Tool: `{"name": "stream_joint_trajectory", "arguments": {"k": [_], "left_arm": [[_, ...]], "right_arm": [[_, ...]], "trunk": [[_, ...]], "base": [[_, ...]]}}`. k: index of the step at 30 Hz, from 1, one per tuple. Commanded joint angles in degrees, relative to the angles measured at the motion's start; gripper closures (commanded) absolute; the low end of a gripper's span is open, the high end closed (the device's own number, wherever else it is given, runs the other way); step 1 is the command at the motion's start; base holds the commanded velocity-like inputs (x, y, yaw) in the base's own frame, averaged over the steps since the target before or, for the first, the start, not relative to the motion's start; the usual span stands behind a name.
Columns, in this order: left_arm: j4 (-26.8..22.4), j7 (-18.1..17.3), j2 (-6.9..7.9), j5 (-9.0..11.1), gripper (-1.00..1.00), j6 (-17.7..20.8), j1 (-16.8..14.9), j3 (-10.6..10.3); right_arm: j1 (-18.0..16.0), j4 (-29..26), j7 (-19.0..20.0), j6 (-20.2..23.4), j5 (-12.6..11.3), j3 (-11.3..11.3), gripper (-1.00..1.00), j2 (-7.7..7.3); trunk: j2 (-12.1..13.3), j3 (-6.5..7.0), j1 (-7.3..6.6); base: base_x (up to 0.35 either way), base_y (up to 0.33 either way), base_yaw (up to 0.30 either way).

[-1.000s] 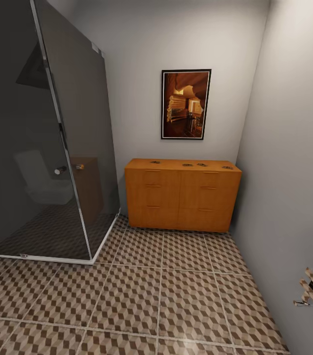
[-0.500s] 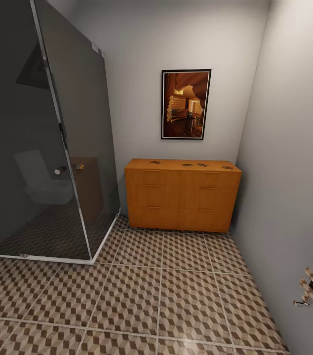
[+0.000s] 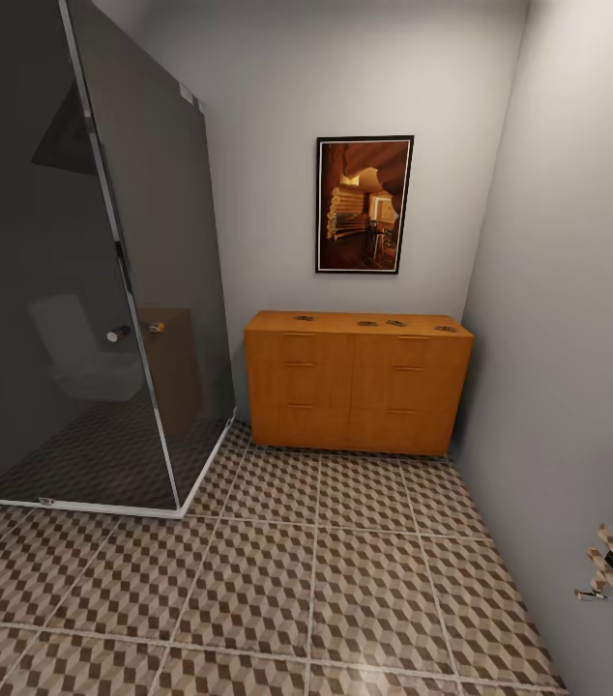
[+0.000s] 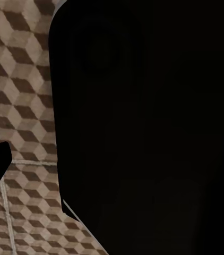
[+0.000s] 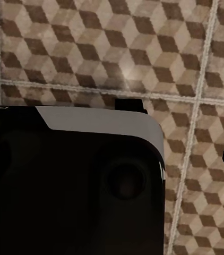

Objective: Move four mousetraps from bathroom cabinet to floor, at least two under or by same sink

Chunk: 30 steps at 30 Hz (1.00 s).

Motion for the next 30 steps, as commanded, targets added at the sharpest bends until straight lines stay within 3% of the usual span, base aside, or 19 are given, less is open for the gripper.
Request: {"name": "stream_joint_trajectory", "arguments": {"k": [1,30], "left_arm": [[-0.11,0.01,-0.01,0.02,-1.00,-0.02,0.03,0.04],[-0.11,0.03,-0.01,0.02,-1.00,-0.02,0.04,0.04]], "right_arm": [[-0.03,0.06,0.02,-0.19,0.02,-0.01,-1.00,0.00],[-0.03,0.08,-0.02,-0.19,0.10,-0.01,-1.00,-0.14]], "trunk": [[-0.02,-0.05,0.00],[-0.02,-0.05,0.00]], "base": [[0.000,0.000,0.000],[0.000,0.000,0.000]]}}
